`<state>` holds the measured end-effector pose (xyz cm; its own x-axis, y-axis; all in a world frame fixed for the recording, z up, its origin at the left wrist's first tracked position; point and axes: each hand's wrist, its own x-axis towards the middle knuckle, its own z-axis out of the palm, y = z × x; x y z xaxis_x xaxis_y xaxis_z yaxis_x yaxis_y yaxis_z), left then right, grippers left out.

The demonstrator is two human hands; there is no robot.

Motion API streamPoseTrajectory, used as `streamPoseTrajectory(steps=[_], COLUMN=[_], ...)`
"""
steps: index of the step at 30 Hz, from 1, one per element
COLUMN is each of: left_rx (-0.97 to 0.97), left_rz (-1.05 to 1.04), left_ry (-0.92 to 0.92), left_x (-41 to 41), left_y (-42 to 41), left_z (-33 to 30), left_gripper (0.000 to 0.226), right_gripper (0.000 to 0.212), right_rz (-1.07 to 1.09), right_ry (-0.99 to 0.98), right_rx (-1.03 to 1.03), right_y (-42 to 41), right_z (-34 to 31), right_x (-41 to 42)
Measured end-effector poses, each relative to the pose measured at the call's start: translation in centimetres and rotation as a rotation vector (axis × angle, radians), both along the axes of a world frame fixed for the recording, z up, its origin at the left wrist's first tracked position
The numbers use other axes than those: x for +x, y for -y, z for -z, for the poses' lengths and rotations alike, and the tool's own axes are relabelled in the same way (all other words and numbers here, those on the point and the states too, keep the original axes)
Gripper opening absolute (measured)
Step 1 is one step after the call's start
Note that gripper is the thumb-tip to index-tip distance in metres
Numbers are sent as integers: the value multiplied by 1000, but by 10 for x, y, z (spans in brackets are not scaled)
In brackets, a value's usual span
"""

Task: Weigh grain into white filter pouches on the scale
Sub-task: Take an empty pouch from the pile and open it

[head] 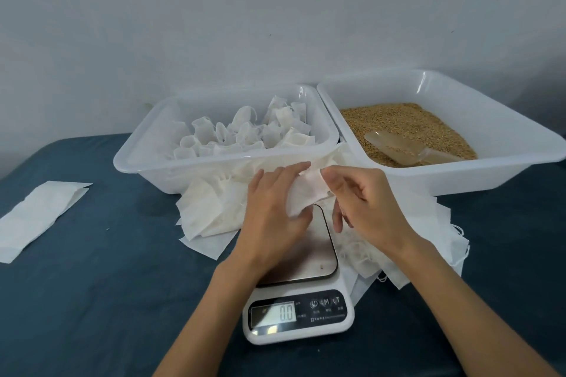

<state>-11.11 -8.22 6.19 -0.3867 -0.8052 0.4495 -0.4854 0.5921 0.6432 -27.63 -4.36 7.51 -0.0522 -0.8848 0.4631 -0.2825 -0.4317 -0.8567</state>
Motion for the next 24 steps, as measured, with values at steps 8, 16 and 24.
streamPoseTrajectory(steps=[8,16,24], left_rx=[-47,390,538], left_rz=[16,147,219], left_ry=[-59,-520,-638], left_x=[-8,-6,-8], left_y=[0,-6,-8], left_z=[5,-6,-6], left_gripper=[34,34,49], right_gripper=[67,42,3], right_rz=[-153,233,608], right_ry=[-29,184,-130], right_rx=[-4,-313,-194], right_y=[-4,-9,7], right_z=[3,-22,-53], right_x=[5,-20,-147])
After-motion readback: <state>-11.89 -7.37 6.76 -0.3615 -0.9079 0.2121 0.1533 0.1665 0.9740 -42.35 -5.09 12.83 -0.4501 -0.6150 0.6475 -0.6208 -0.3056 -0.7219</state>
